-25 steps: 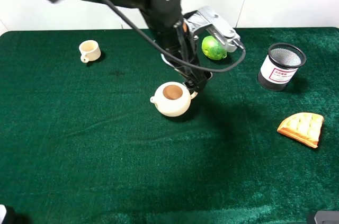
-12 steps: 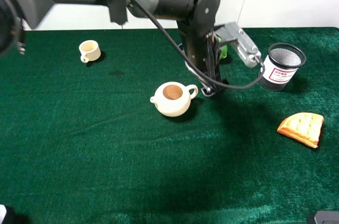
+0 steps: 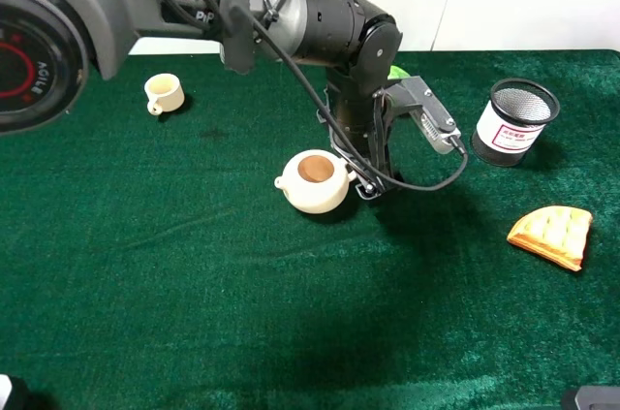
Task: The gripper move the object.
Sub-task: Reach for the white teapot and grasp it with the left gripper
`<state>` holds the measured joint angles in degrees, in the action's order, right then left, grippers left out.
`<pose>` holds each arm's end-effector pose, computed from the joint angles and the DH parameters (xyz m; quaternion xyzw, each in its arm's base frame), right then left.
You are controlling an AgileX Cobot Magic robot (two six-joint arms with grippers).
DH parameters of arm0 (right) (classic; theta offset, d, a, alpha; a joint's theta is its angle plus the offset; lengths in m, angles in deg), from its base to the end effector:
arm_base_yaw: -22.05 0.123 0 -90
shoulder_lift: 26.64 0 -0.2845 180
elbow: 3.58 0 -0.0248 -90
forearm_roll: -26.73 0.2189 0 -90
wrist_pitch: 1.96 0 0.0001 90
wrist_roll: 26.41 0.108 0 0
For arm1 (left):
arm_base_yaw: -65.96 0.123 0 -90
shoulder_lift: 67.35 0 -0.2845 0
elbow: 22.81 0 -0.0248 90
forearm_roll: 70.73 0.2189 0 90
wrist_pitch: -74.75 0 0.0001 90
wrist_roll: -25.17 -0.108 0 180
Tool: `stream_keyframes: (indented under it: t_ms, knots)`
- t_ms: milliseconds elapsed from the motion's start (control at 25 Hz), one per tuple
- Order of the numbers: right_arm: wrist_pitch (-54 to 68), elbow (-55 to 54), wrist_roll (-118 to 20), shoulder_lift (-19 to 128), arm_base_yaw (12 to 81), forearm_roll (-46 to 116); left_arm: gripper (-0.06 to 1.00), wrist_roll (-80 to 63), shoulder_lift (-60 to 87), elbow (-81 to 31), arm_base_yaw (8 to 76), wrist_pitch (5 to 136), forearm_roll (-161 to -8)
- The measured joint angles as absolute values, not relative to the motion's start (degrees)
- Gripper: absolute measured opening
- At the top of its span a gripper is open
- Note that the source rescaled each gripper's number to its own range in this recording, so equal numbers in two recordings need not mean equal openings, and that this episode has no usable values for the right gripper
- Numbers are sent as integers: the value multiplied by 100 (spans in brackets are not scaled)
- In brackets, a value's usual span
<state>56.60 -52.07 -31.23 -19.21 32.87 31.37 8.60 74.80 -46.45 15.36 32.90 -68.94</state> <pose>-0.0177 0.0042 0.2584 -0.1153 0.8323 0.0687 0.5378 0.2969 -0.3579 0.1132 0.5531 0.8154 -0.0382 0.1667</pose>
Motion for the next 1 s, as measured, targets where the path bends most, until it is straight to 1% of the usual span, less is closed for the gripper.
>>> stream_keyframes:
  t_ms: [120,200,480,680,800,1000]
  knots:
    - [5660,-5207,-3123,-1921,3287,3137,99,860,7498,-4645,1536,3290,-6894]
    - [5660,-5207,-3123,-1921,3287,3137,95,860,7502,-4645,1536,3290,-6894]
    - [5660,-5207,-3123,-1921,3287,3137,70,860,7546,-4645,1536,3197,-6894]
    - [5660,-5207,-3123,-1921,3287,3137,55,856,7546,-4645,1536,3162,-6894]
    - [5660,-5207,-3123,-1921,3287,3137,44,856,7546,-4645,1536,3162,-6894]
    - [5660,-5207,-3123,-1921,3287,3137,15,849,7546,-4645,1536,3185,-6857]
